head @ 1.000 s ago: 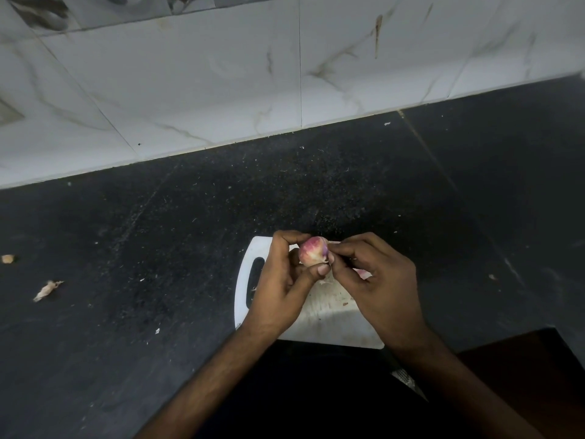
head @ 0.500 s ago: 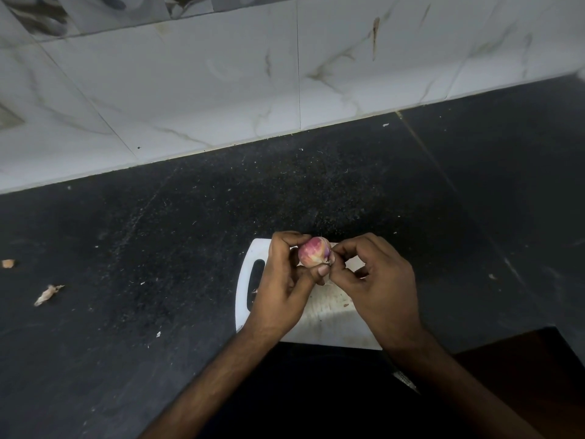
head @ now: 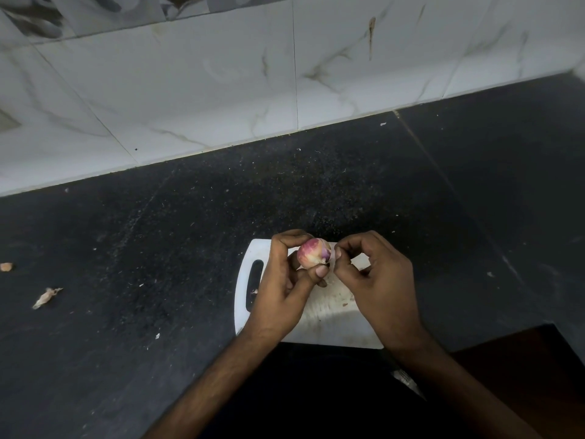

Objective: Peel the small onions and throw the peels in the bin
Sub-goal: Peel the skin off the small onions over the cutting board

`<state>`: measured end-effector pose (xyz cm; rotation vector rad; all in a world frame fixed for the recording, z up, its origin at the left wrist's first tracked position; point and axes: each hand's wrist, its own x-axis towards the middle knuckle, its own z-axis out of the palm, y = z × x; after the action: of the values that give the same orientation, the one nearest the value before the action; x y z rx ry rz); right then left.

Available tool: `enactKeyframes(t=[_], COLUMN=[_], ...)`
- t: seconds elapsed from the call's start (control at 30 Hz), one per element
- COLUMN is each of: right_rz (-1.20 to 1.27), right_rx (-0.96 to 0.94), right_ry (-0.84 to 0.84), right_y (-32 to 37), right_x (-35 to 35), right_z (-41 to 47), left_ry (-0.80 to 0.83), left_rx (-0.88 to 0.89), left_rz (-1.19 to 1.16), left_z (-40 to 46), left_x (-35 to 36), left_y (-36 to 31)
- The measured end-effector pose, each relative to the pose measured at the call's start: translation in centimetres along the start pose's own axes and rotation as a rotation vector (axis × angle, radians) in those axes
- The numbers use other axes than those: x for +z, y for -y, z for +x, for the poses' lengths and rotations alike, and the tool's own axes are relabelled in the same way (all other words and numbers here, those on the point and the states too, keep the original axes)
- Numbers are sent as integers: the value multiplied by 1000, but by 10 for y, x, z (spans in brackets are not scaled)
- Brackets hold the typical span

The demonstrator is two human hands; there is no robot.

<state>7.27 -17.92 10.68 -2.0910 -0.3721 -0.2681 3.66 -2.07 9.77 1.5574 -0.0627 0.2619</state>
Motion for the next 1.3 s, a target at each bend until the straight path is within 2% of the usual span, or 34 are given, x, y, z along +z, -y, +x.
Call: enactKeyframes(t=[0.17, 0.33, 0.57, 0.93, 1.03, 1.2, 1.23, 1.3], right_rz=[42, 112, 68, -5, -25, -115, -95, -30], right_rx=[67, 12, -105, 57, 149, 181, 164, 121], right_ry=[-39, 98, -26, -90, -28, 282, 280, 172], right_y=[-5, 8, 12, -3, -12, -26, -23, -11], right_x=[-9, -7, -5, -6, -6, 0, 0, -4], right_z=[3, -1, 1, 6, 5, -3, -4, -5], left_ry=[-25, 0, 60, 88, 67, 27, 14, -9], left_rx=[-42, -74, -108, -111, -122, -170, -181, -194], left_rz=[-27, -94, -254, -303, -286, -269, -277, -290], left_z=[-1, -2, -2, -3, -3, -4, -4, -3], left_x=[-3, 0, 3, 1, 0, 1, 1, 2], left_y=[0, -1, -10, -14, -16, -14, -14, -15])
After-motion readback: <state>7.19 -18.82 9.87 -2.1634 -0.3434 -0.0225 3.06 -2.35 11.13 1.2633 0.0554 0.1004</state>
